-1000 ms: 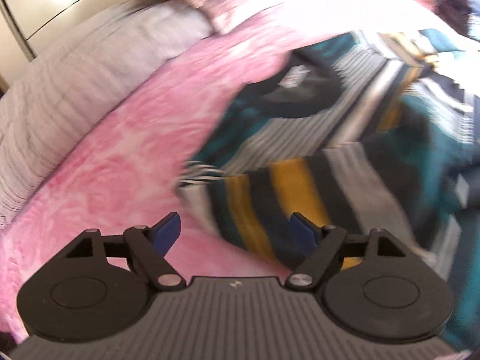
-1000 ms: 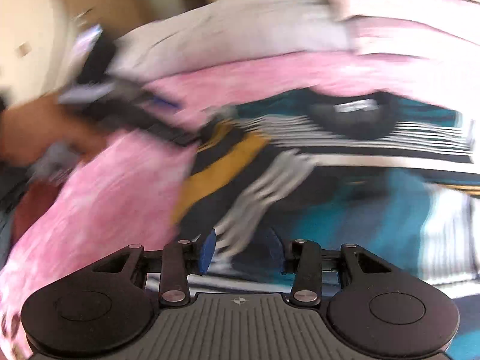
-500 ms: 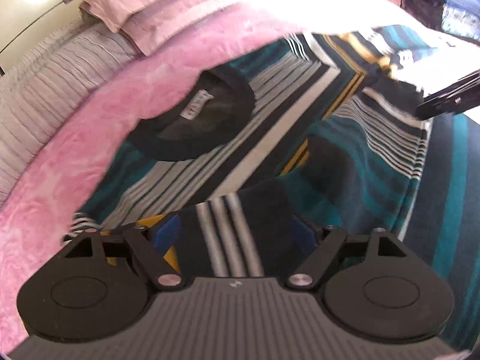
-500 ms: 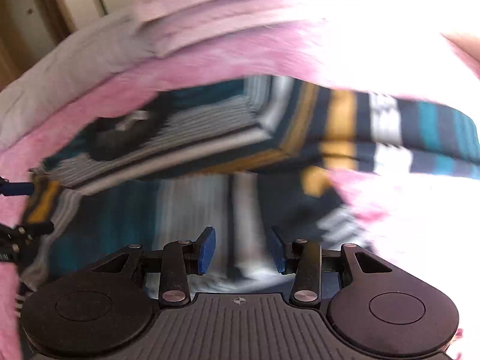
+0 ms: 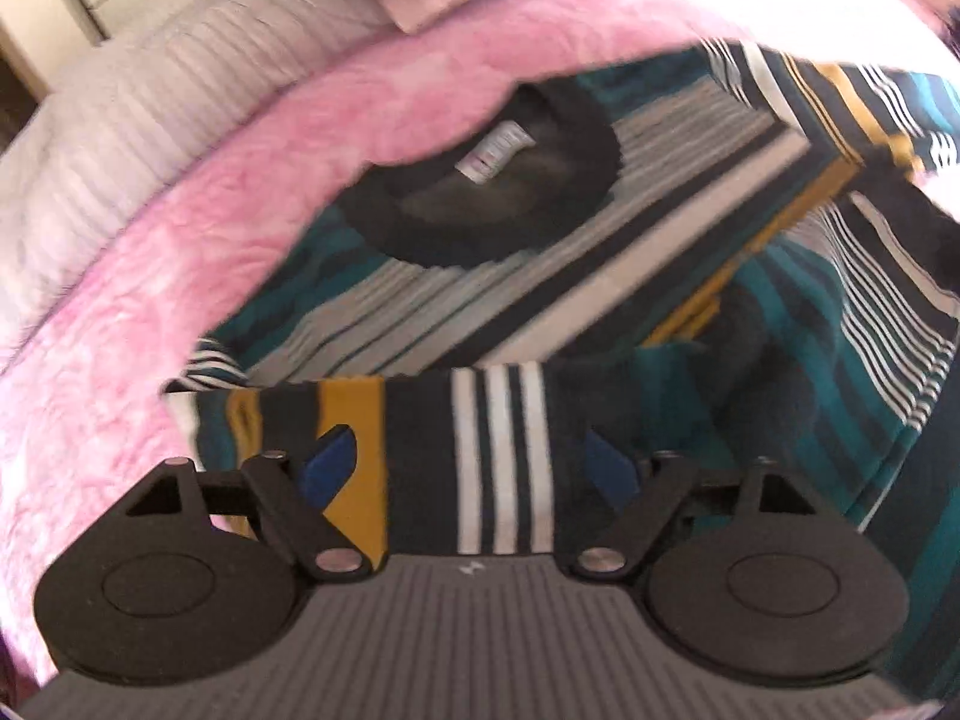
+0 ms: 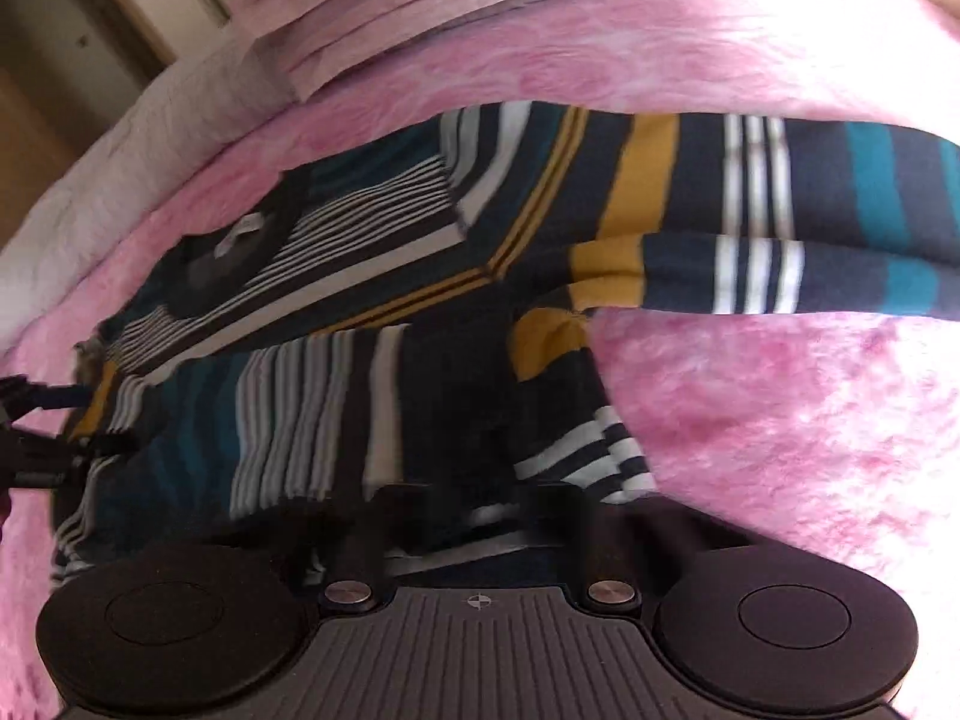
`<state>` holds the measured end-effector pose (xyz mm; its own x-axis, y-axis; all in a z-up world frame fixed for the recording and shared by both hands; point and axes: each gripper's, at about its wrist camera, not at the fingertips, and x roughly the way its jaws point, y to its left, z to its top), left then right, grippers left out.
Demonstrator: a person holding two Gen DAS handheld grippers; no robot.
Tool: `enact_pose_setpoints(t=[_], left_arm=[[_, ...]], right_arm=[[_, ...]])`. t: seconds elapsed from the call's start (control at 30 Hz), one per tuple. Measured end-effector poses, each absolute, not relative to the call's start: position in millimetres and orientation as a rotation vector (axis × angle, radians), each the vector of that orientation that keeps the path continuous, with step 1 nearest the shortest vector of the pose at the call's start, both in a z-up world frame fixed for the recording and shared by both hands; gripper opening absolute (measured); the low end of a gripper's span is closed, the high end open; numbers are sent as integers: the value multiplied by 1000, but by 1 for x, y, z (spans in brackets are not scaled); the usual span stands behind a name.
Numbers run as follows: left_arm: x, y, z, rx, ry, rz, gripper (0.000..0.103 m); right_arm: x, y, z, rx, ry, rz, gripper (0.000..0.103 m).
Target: Fold clothes
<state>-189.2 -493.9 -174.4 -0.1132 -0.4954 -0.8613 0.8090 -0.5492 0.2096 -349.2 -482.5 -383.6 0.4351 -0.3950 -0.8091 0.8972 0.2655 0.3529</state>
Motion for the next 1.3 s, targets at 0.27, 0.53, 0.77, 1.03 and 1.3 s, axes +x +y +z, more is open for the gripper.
enact_pose_setpoints(t=[0.27,0.53,0.77,1.03,1.3], left_arm=[[-185,-509,-198,1251,391,-1730,94],[-147,-527,-197,1166,464,-1605,94],[-132,-546,-193,1163,499,-1459,93],[-203,-524,-159,1214,381,-1521,80],[-307,-492,-151,1302,320,-1693,81]], right_arm=[[-361,-475,-375,868,640,-1026,6],[-364,-477,-384,986,649,-1036,6],[-392,-480,-366,1032,565,-1120,44],[-548,-501,-356,1142,331,-1448,45],[-682,-522,-387,1301,48,-1665,45]])
